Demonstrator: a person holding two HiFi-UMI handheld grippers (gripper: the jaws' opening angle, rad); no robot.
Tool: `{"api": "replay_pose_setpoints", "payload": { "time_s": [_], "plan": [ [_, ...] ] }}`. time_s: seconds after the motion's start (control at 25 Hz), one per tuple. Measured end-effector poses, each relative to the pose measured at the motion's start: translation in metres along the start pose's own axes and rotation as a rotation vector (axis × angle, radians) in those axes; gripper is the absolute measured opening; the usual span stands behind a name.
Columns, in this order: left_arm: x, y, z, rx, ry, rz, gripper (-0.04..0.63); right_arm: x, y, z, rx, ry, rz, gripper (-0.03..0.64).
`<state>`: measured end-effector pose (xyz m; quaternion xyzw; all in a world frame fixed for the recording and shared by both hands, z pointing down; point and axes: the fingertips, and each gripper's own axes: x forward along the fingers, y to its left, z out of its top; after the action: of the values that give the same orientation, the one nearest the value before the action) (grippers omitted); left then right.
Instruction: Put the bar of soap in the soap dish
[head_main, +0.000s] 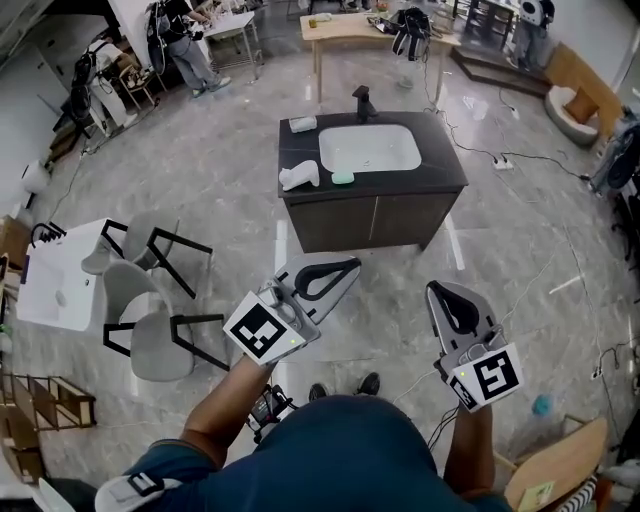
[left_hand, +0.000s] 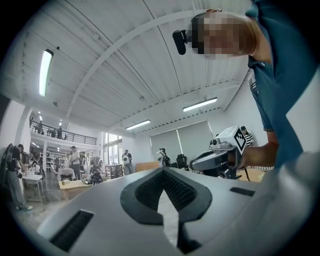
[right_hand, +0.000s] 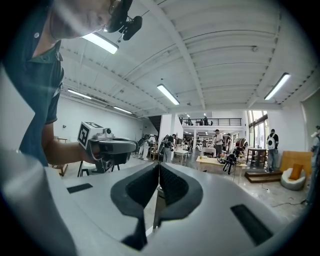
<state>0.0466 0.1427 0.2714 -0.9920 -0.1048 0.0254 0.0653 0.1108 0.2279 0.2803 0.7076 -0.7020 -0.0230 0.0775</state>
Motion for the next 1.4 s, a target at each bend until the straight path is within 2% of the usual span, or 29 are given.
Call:
{"api": "replay_pose_setpoints", "payload": {
  "time_s": [0.48,0.76,0.92,1.4],
  "plan": [
    [0.081,0.019,-0.006,0.014,0.025,0.060,0.002,0.013,-0.084,-0.006,0.000,-0.034,0.079,0.015],
    [0.104,0.028,-0.015,0.012,0.047,0.083,0.001,0.027,-0.113,-0.022,0.026,-0.026,0.111,0.015],
    [0.108,0.055,-0.023,-0.004,0.052,0.101,0.002,0.048,-0.124,-0.027,0.025,-0.017,0.113,0.015],
    [0.112,0.143,-0.036,-0.012,0.046,0.052,0.000,0.134,-0.145,-0.023,0.042,-0.008,0.063,0.015]
  ]
}}
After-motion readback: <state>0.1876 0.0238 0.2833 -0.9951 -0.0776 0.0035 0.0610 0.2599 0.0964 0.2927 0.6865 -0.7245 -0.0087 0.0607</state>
